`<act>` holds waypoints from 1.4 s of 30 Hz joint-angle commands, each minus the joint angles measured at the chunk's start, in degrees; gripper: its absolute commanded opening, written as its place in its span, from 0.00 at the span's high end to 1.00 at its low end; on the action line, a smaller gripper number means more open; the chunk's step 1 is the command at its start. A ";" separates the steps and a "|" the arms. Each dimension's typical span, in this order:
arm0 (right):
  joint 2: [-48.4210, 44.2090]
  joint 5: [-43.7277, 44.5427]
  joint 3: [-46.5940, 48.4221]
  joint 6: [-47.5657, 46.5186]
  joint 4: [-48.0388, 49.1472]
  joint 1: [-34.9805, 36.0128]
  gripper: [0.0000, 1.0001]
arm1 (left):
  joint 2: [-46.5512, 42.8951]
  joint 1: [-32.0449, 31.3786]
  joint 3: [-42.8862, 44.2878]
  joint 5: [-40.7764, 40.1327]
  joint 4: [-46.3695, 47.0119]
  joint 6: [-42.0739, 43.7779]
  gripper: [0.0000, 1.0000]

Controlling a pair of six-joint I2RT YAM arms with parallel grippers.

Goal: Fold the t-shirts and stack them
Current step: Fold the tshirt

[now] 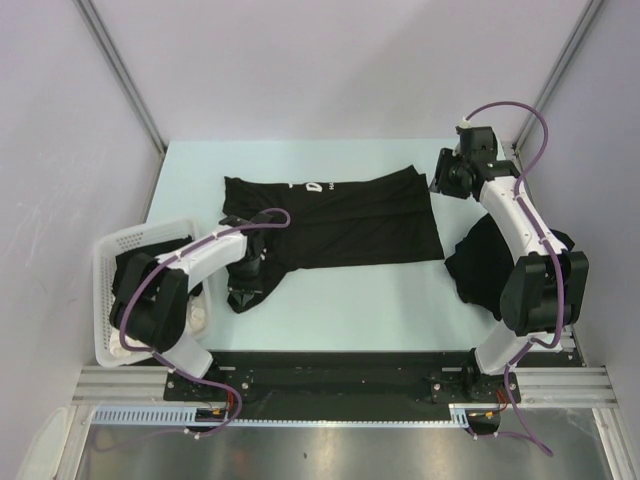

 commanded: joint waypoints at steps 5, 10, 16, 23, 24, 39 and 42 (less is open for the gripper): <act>-0.17 -1.41 0.02 -0.35 2.40 -0.22 0.54 | -3.97 -0.39 11.37 -2.10 -4.46 -1.05 1.00; 0.10 -0.27 0.02 -0.97 1.43 -0.14 0.54 | -2.39 -0.30 19.46 -5.70 -5.60 -0.79 1.00; -0.08 1.67 0.11 -2.20 0.11 -0.05 0.53 | 2.79 -0.21 25.44 -11.58 -5.25 0.70 1.00; 0.10 3.85 -0.06 -2.46 -3.21 -0.05 0.54 | 9.12 0.75 32.21 -14.93 -5.51 2.90 1.00; 0.18 4.22 -0.15 -2.29 -4.01 0.04 0.53 | 9.56 1.28 32.83 -15.02 -5.34 3.17 1.00; 4.31 4.92 -4.11 -0.18 -9.73 1.53 0.53 | 7.72 10.59 31.95 -14.14 -0.86 7.20 1.00; 5.28 4.92 -5.16 0.35 -9.56 1.89 0.53 | 8.16 12.44 33.09 -14.23 -0.33 8.26 1.00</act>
